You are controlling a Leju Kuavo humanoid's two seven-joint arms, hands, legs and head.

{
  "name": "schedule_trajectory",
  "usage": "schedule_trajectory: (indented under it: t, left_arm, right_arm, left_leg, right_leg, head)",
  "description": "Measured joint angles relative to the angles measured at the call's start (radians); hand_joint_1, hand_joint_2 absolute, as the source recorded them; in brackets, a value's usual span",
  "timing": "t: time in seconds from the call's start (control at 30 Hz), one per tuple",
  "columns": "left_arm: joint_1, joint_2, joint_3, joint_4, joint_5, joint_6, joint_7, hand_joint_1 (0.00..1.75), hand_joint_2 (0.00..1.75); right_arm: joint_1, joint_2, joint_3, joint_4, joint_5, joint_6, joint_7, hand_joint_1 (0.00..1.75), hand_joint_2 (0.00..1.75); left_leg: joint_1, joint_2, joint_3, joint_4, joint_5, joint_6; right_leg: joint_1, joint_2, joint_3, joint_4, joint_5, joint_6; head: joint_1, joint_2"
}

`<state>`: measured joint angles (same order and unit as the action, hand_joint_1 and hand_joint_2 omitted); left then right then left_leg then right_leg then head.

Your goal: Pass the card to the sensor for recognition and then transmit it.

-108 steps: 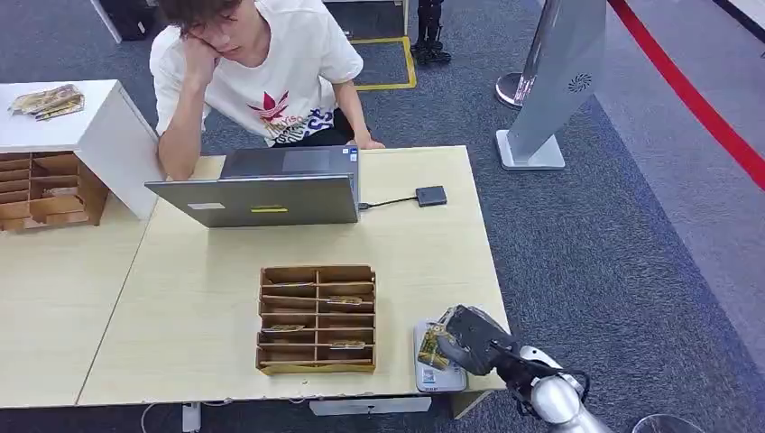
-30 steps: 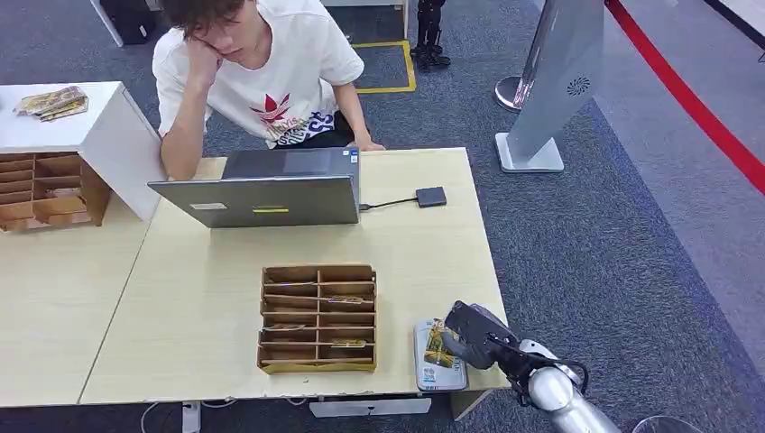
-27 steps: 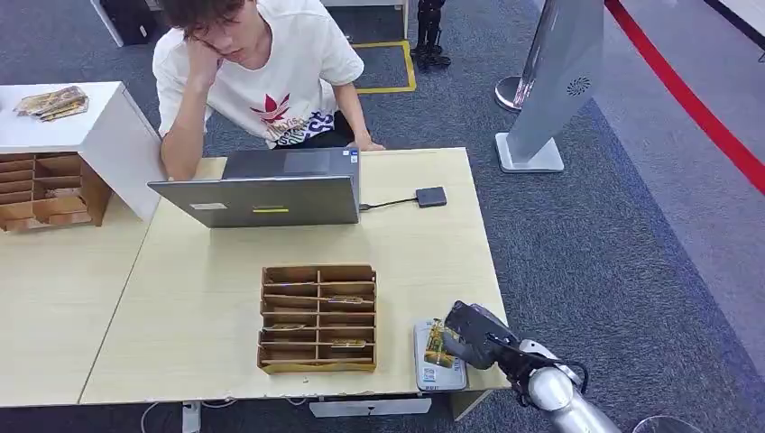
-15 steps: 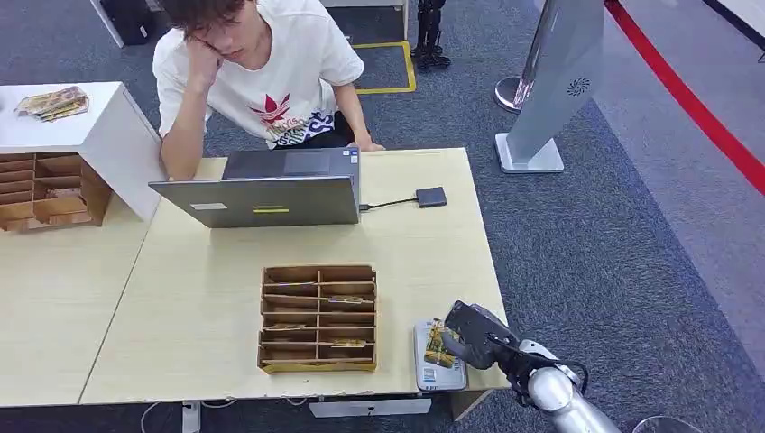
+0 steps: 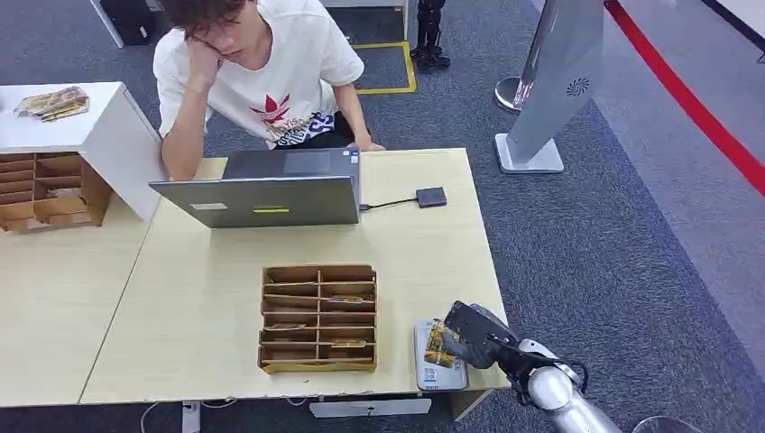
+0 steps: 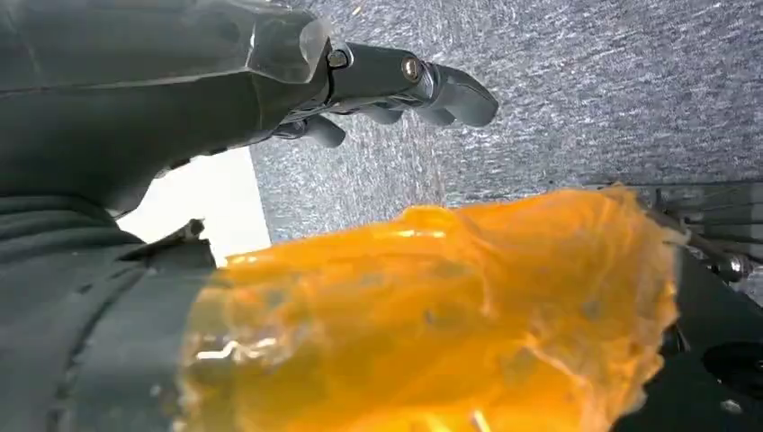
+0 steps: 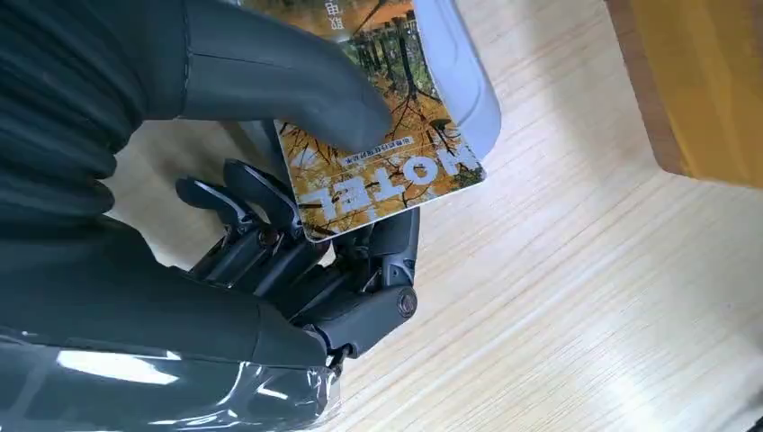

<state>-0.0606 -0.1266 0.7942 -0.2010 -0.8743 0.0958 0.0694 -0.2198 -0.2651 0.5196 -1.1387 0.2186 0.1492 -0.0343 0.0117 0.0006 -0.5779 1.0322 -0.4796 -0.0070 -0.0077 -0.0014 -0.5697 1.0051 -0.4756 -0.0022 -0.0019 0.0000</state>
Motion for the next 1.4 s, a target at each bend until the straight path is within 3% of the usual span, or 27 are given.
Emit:
schedule_trajectory:
  t: [1.4]
  left_arm:
    - [0.0,0.0,0.0,0.0,-0.006,0.0,0.006,0.0,0.0]
  right_arm:
    - [0.009,0.001,-0.002,-0.002,-0.008,-0.009,0.0,1.75,1.75]
  left_leg:
    - [0.0,0.0,0.001,0.0,0.0,0.0]
  right_leg:
    - [0.0,0.0,0.001,0.0,0.0,0.0]
  head:
    - [0.0,0.0]
